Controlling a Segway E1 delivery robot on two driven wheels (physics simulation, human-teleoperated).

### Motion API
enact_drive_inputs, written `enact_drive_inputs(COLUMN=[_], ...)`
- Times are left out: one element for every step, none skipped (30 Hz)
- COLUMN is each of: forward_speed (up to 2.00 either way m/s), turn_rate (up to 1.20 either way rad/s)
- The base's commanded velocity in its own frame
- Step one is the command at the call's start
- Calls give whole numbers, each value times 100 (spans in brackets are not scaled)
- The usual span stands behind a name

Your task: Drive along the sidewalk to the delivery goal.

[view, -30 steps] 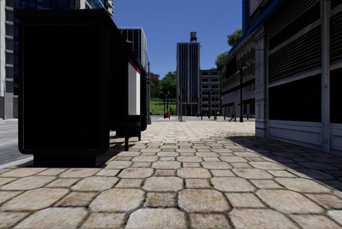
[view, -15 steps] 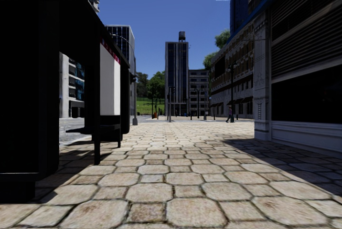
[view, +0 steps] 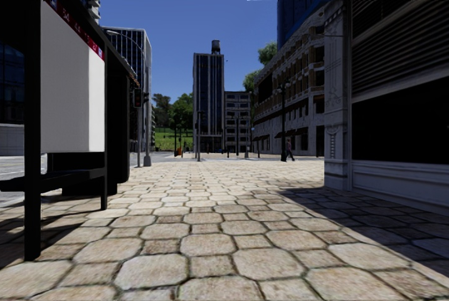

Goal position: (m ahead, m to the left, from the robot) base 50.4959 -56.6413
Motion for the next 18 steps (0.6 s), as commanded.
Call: enact_drive_inputs(forward_speed=[200,200,200,200,200,200,200,200,200,200,200,200,200,200,200,200,200,200], turn_rate=[0,0,0,0,0,0,0,0,0,0,0,0,0,0,0,0,0,0])
